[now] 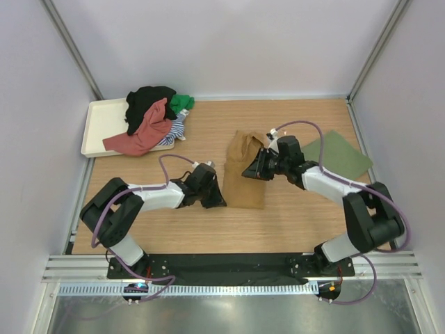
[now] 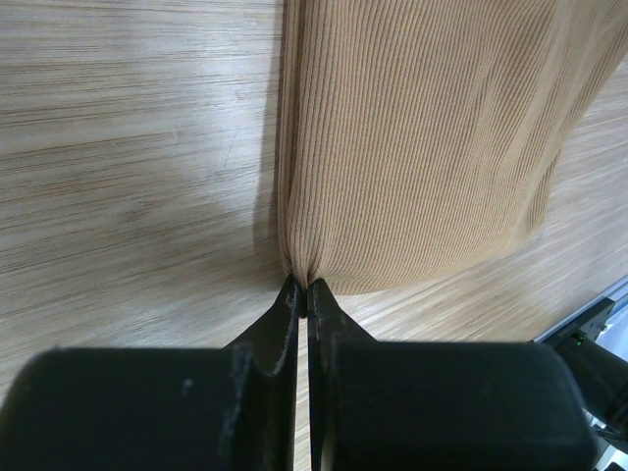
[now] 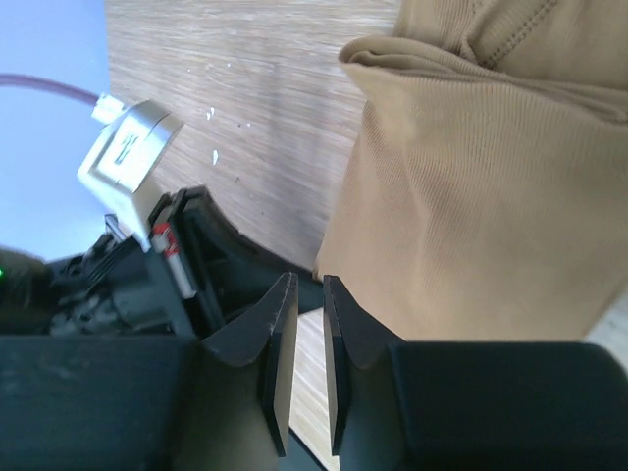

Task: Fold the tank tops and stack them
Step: Fold the tank top

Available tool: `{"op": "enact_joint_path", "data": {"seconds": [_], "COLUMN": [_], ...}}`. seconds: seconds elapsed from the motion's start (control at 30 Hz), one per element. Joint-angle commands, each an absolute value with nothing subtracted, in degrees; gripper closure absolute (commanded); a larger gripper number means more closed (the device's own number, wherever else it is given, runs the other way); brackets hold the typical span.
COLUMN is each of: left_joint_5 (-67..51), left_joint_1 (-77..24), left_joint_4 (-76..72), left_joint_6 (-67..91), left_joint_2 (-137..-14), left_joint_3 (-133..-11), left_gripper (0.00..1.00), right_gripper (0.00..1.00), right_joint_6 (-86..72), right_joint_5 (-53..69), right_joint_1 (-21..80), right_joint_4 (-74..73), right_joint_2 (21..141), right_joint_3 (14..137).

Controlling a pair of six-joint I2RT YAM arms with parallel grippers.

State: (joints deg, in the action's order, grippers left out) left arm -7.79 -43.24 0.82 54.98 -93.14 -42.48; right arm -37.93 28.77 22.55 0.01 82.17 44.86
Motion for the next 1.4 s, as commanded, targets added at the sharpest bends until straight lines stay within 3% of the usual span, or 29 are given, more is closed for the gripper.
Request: {"op": "enact_joint_path", "data": {"seconds": [0.0,0.33,0.67,0.9,1.1,1.2,1.37], "left_joint_5": [-7.7,-7.7,-5.5,-4.2,-4.0,-3.6,-3.3], "left_joint_1": [-43.9,-45.3,-49.2,-49.9,-50.1,-50.4,-51.1], "left_joint_4": [0.3,0.4,0.3,0.4,1.1,1.7,2.5], "left_joint_6": [53.4,53.8,56.1,57.0,57.0,57.0,57.0], "left_joint_2": [-92.7,-90.5,-89.4,-86.8,-84.9,-84.6,-83.7], "left_joint_3": [-42.0,-40.1,-38.1,-35.7,-35.5,-35.5,-35.6], "left_gripper": [1.00,1.00,1.00,1.00,1.00,1.00,1.00], "right_gripper": [0.79,0.90,0.90,0.80,0.47,0.44,0.45], "right_joint_6": [-41.7,-45.2,-43.6,-38.3,-32.9,-32.3,-35.5], "right_joint_5": [34.0,35.8,34.6,34.1,24.2,18.2,20.7], "right_joint_1": [22.7,18.8,17.9,18.0,20.8,23.3,24.0], "right_joint_4": [12.4,23.5,18.7,13.4,0.4,-6.9,-5.4], "right_joint_2": [89.5,109.5,114.7,103.6,87.6,80.2,69.2], "right_joint_3": [48.4,56.6,62.7,60.0,49.2,42.9,30.1]}}
